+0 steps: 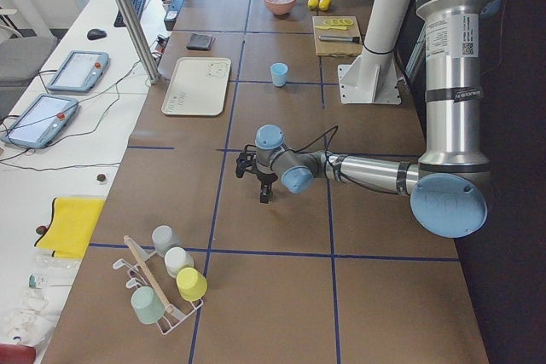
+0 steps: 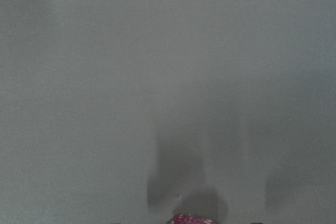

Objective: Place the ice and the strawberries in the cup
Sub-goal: 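Lower the left gripper onto the strawberry and close on it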

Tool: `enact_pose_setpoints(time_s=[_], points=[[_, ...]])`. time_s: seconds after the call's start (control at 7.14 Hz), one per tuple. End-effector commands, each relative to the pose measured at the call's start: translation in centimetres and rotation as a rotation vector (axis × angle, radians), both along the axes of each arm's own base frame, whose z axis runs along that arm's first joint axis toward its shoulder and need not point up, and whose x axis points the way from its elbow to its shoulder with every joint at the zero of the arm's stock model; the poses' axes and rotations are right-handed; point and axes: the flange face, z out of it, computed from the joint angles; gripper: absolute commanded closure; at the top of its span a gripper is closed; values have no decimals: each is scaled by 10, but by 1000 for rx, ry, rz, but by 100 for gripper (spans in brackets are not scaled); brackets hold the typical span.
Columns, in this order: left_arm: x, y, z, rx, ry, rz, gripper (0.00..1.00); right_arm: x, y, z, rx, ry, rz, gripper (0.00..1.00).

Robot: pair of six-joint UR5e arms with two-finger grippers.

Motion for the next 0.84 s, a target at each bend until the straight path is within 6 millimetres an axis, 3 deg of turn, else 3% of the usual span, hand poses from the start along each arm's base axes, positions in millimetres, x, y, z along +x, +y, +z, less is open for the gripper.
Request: enact_pose_setpoints(time_s=[0.0, 0.28, 0.42, 0.7], points=[[1, 1, -1, 1, 1, 4, 15, 0, 1, 1, -2, 0, 0, 0], [8, 5, 1, -3, -1, 20, 16, 0, 1, 2, -4, 0, 0, 0], [9, 6, 2, -4, -2, 23, 29, 0, 2, 2, -5, 0, 0, 0], [9, 6, -1, 1, 1, 23, 81, 0, 2, 2, -5, 0, 0, 0]])
